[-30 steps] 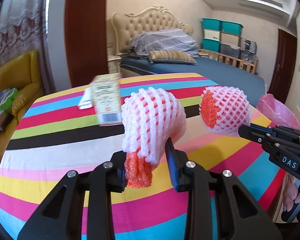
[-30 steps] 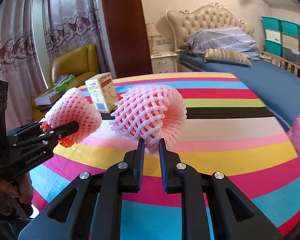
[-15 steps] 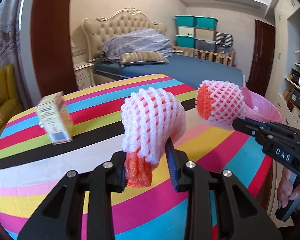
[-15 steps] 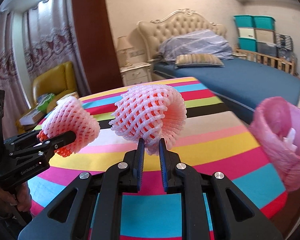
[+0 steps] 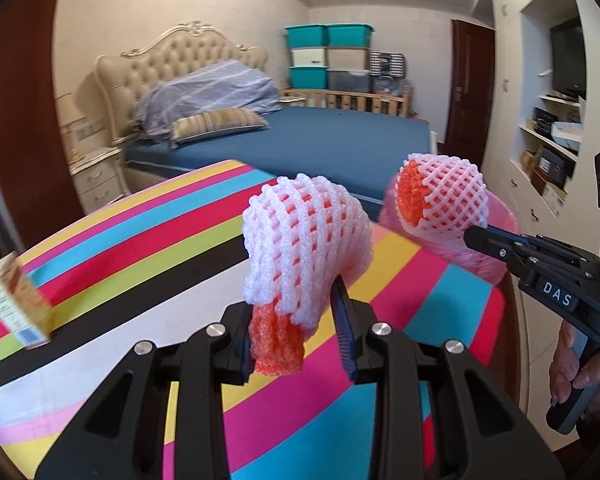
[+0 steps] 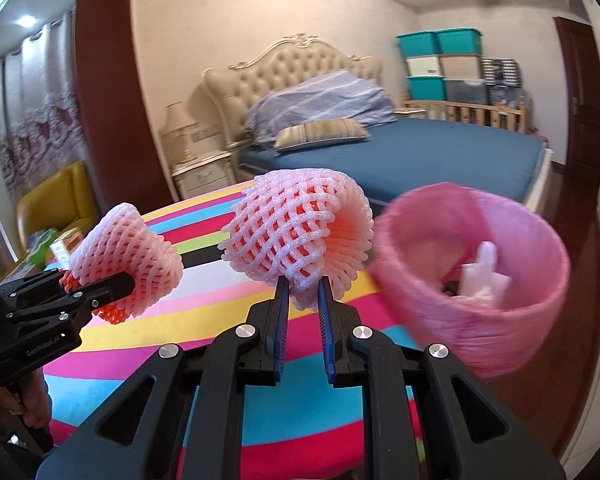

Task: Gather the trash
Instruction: 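Carry both pink foam nets over the pink bin, then open both tools over the pink bin to drop the foam nets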

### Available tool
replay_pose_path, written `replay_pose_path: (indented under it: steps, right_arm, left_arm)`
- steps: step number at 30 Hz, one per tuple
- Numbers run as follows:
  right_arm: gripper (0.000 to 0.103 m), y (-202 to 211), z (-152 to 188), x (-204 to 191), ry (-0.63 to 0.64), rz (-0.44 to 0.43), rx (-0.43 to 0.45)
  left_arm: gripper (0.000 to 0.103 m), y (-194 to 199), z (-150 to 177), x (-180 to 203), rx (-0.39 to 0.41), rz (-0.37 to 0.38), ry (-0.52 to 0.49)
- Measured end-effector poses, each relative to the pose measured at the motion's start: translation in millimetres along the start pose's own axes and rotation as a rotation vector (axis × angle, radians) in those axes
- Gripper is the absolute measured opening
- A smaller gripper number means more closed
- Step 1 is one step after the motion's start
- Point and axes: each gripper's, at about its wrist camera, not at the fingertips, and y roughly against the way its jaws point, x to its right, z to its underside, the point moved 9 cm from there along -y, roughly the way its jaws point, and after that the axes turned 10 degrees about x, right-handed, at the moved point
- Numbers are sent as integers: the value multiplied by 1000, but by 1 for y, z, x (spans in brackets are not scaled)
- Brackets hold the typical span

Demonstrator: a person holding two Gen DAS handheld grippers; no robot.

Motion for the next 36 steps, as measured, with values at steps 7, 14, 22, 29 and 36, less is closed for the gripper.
replay_pose_path:
  steps: [7, 14, 22, 29, 36]
  right_arm:
    - [16, 14, -8, 73, 18, 131, 23]
    - [16, 11, -7, 145, -3, 234, 8]
    - [22, -11, -6, 181, 28, 248, -23]
    - [63, -4, 2, 187, 14, 265, -17]
    - [63, 21, 5, 181, -40, 268, 10]
  left_arm:
    - [32, -46, -18, 65, -27, 140, -5]
    - [32, -97, -51, 126, -31, 243, -12]
    - [43, -157, -85, 178, -30, 314, -26]
    - [88, -184, -93, 170, -12, 234, -38]
    - [98, -150, -72, 96, -15, 134, 62]
